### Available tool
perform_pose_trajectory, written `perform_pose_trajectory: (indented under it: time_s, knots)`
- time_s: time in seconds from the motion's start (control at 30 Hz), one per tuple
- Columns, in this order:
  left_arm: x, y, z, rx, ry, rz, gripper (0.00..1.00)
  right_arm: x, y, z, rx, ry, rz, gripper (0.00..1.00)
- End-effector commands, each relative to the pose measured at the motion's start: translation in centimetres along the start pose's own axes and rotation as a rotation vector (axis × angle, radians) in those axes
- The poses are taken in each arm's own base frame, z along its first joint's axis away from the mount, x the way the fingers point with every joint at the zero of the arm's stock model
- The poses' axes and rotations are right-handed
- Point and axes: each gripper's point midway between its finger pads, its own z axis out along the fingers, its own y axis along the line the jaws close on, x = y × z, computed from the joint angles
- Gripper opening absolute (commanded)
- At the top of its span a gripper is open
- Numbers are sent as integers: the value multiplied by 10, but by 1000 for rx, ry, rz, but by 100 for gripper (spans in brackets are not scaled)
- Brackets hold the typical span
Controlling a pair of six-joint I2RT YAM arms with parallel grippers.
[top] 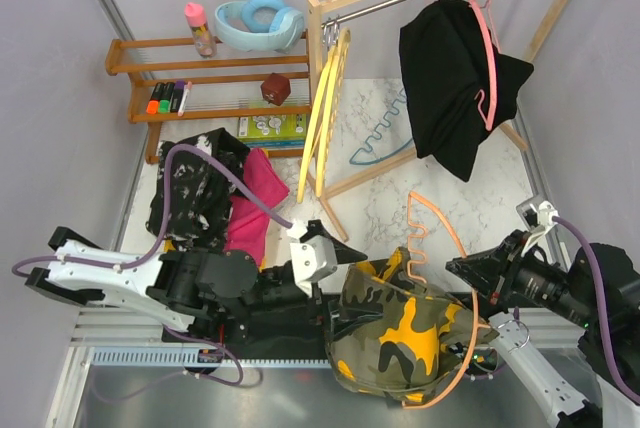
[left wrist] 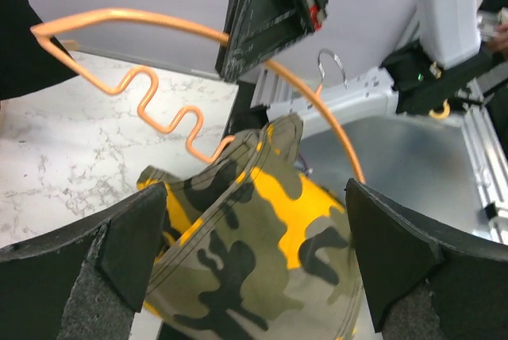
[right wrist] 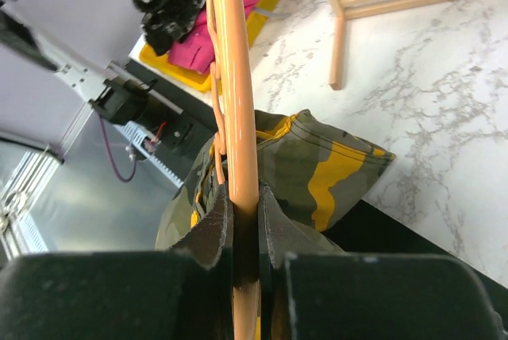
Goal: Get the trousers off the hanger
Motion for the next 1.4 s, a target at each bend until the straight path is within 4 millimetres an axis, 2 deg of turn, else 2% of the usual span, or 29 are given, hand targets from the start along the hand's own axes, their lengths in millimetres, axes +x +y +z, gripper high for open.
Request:
perform_pose_trajectory:
  time_s: [0.0,0.03,0.07,0.1,0.13,0.17,0.37,0.57,0.7,0.83,0.97,1.0,1.03,1.1,1.2,1.23,1.27,1.33,1.37]
  knots:
    - [41,12,4,42,62,145,100,-21,43,-10,-212,-80,-59,0]
    - [43,11,6,67,55,151,100,-20,45,-12,-223,-76,-61,0]
    - [56,13,7,89,71,168,100,-19,50,-16,-245,-76,-68,0]
    - [60,21,10,93,70,164,100,-19,52,-18,-251,-78,-72,0]
    - [57,10,12,176,40,178,100,-17,54,-20,-260,-71,-71,0]
    - [66,11,12,204,48,191,100,-15,58,-23,-280,-67,-71,0]
    - [70,28,23,287,6,213,100,-6,64,-33,-317,-67,-65,0]
    - [97,-1,35,508,61,145,100,-4,65,-34,-319,-66,-57,0]
    - [103,-28,27,671,79,54,100,-6,65,-34,-317,-67,-57,0]
    - [116,-35,24,716,137,-20,98,-10,63,-33,-304,-77,-60,0]
    - [128,-41,26,736,189,-60,85,-11,61,-30,-294,-82,-61,0]
    - [132,-42,27,741,203,-67,81,-12,60,-29,-288,-87,-60,0]
    - [132,-43,28,738,220,-72,72,-13,57,-27,-276,-86,-54,0]
    - [139,-42,35,712,250,-91,67,-14,55,-25,-266,-89,-49,0]
    - [136,-39,44,663,250,-108,44,-18,54,-22,-260,-100,-35,0]
    - [128,-39,45,651,238,-106,26,-19,53,-21,-251,-101,-37,0]
    - [133,-31,48,583,273,-115,17,-20,50,-20,-237,-107,-39,0]
    - [112,-20,49,492,244,-112,2,-20,36,-15,-159,-104,-22,0]
    - [116,4,51,332,274,-122,2,-19,28,-11,-122,-95,-21,0]
